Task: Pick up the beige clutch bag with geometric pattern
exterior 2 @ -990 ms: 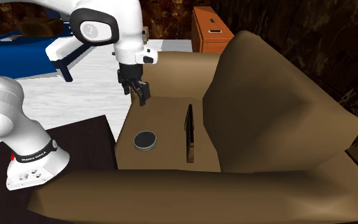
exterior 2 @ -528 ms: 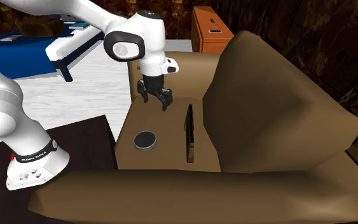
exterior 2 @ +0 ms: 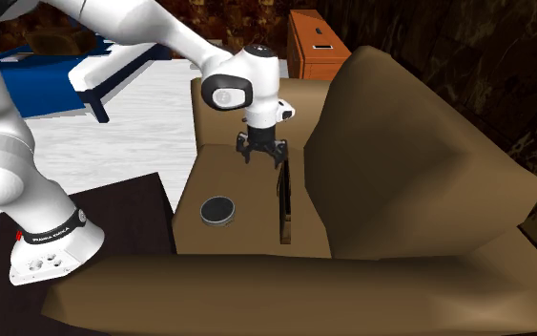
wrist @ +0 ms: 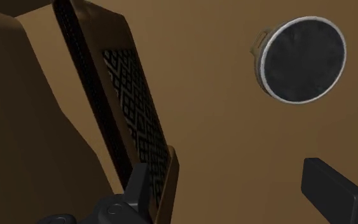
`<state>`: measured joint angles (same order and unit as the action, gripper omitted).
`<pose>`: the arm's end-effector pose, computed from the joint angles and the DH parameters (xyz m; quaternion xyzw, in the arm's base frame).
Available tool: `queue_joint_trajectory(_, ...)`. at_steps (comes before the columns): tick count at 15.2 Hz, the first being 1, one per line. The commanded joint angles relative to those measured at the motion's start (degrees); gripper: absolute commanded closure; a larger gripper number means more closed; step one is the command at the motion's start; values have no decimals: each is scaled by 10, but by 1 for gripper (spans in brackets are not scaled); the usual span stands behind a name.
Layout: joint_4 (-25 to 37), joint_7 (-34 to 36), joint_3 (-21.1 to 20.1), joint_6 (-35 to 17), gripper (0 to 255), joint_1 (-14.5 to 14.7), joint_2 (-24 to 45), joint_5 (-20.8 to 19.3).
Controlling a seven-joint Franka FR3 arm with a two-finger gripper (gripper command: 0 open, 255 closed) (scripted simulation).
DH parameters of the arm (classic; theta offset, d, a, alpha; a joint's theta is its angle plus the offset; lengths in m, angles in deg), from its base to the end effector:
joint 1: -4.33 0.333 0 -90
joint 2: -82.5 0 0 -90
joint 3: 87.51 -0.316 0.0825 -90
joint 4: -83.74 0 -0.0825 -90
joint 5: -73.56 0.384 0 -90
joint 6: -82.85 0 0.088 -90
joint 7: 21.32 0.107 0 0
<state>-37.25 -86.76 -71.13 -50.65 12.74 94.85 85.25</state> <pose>0.5681 -0.0733 0.3187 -0.9059 -0.4210 -0.0325 0.0309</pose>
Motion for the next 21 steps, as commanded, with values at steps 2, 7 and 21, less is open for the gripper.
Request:
queue_joint_trajectory(2, 59, -58, -17, -10, 0, -9, 60, 25)
queue_joint_trajectory(7, 161, -135, -52, -23, 0, -27, 158, 51)
queue_joint_trajectory(21, 185, -163, -70, -65, 255, -36, 220, 68)
